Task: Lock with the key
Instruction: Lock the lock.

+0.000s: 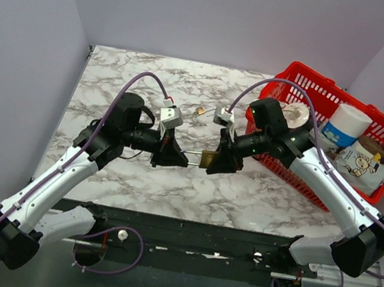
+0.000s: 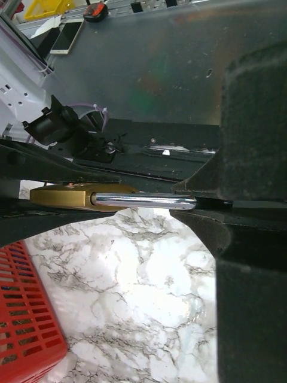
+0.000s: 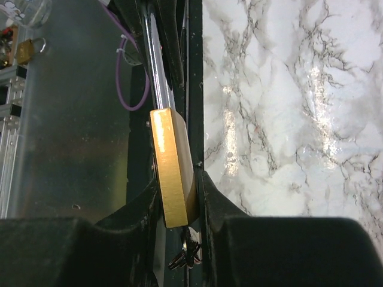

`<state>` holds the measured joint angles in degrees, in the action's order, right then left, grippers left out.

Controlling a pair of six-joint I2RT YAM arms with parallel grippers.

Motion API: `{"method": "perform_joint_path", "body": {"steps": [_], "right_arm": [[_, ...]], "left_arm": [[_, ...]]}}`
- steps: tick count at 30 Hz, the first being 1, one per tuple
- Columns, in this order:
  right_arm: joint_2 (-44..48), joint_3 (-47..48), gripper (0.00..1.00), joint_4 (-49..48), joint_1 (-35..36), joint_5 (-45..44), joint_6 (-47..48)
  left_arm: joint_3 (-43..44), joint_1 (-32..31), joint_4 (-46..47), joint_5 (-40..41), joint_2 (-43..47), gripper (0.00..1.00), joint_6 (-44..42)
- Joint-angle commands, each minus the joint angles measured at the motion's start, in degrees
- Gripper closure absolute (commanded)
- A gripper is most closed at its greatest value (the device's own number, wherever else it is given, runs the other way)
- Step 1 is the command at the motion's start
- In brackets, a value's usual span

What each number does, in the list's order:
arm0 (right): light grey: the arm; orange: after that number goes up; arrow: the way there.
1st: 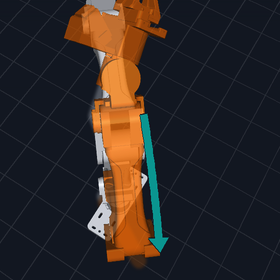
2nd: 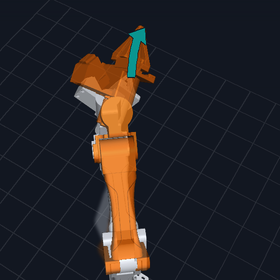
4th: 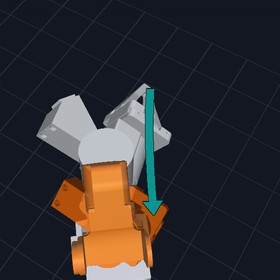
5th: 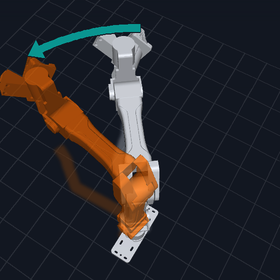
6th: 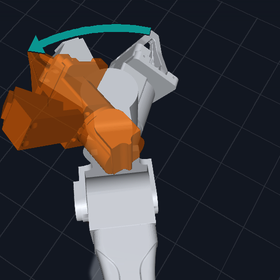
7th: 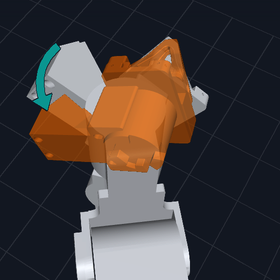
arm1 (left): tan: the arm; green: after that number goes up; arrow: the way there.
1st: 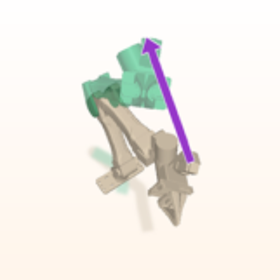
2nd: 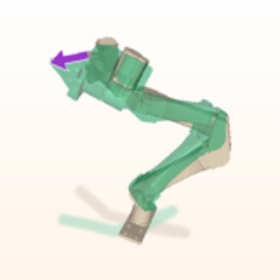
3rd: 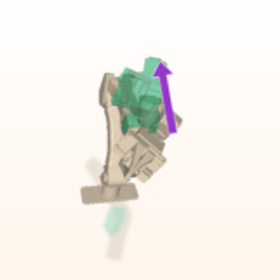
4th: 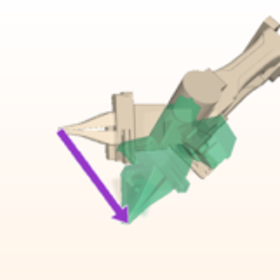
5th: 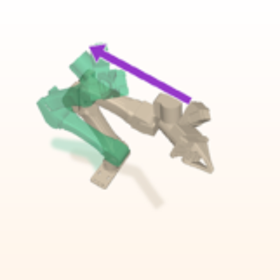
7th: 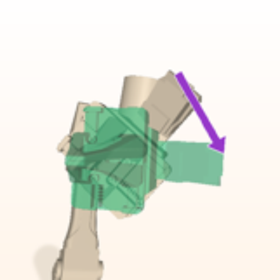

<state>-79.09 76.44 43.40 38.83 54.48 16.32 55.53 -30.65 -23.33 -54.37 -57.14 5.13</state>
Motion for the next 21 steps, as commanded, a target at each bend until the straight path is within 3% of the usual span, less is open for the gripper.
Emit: {"method": "perform_joint_path", "body": {"steps": [1,6,8,11,13,14,16,17,20,21], "right_arm": [[-0.63,0.38,0.99,-19.67,8.19,6.87,-1.92],[-0.36,-1.91,0.99,-12.64,8.19,6.43,3.89],[-0.54,-2.7,0.99,-11.67,8.28,5.91,5.13],[-1.42,-2.18,0.99,-11.67,8.19,5.38,4.61],[-2.12,-0.6,0.99,-12.37,8.28,3.71,3.47],[-2.3,0.01,0.99,-13.33,8.28,2.66,1.63],[-2.56,0.55,0.99,-15.0,7.93,-1.03,-0.83],[-2.47,0.29,0.99,-17.97,7.41,-1.91,-3.98],[-1.16,-1.99,0.99,-25.34,6.35,-7.53,-10.66],[-0.72,-2.87,0.99,-27.21,6.17,-9.28,-12.0]], "left_arm": [[1.68,-3.63,14.2,-0.03,-2.53,1.0,-2.47],[12.12,1.91,-8.27,-0.66,-7.35,1.0,-25.36],[16.78,2.7,-14.43,-0.21,-9.9,1.0,-28.58],[16.73,3.41,-11.76,-0.65,-9.83,1.0,-25.18],[15.5,3.49,-8.5,0.75,-8.78,0.86,-18.97],[13.92,3.76,-4.74,1.8,-7.64,0.64,-15.71],[12.42,4.55,-1.47,6.37,-6.49,0.41,-9.73],[10.76,6.81,1.85,7.86,-5.18,0.29,-2.74],[8.56,12.09,6.78,10.76,-3.33,0.18,9.31],[8.28,16.46,7.5,11.21,-2.45,0.17,11.99]]}}
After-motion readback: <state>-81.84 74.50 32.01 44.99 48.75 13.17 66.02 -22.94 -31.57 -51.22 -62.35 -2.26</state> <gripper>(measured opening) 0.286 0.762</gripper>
